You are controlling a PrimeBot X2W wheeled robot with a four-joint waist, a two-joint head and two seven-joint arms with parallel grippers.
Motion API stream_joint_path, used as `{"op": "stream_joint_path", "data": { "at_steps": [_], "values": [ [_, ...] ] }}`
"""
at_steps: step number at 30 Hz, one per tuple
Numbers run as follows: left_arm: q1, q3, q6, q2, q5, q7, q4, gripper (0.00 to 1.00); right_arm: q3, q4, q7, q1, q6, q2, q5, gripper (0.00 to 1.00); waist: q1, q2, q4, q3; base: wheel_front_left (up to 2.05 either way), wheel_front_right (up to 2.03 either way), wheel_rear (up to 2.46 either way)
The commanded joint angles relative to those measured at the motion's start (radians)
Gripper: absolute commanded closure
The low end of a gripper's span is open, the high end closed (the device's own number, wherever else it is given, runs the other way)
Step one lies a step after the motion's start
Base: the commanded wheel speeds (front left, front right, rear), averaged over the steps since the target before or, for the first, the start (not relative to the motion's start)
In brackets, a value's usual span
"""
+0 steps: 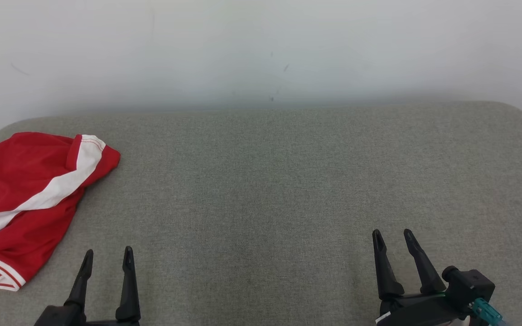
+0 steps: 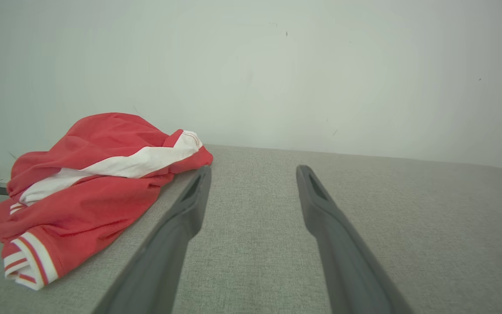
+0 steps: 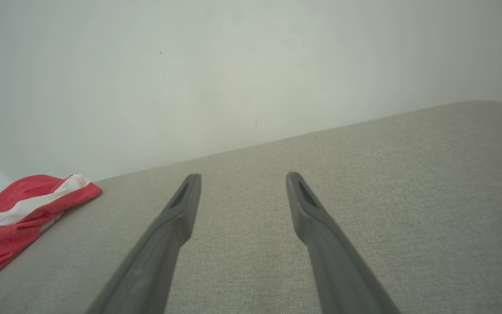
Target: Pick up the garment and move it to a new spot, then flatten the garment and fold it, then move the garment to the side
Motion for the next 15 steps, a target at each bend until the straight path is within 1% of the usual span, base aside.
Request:
{"op": "stream_joint_path", "data": {
  "at_steps": [1, 9, 15],
  "values": [
    [0.007, 0.002, 0.003, 0.006, 0.021, -0.007, -0.009, 0.0, -0.003, -0.005, -0.008, 0.005, -0.002, 0.0, -0.021, 0.0, 0.0, 0.0, 0.0, 0.0, 0.0, 0.0, 0.0],
    [0.017, 0.014, 0.003, 0.003, 0.091, -0.025, -0.014, 0.0, -0.022, -0.001, -0.026, 0.01, -0.002, 0.0, -0.08, 0.0, -0.0001, 0.0, 0.0, -0.001, 0.0, 0.0, 0.0],
    [0.021, 0.025, -0.018, -0.006, 0.119, -0.037, -0.017, 0.0, -0.033, 0.003, -0.038, 0.012, -0.002, 0.001, -0.109, 0.0, -0.0001, 0.0, 0.0, -0.002, 0.0, 0.0, 0.0]
  ]
}}
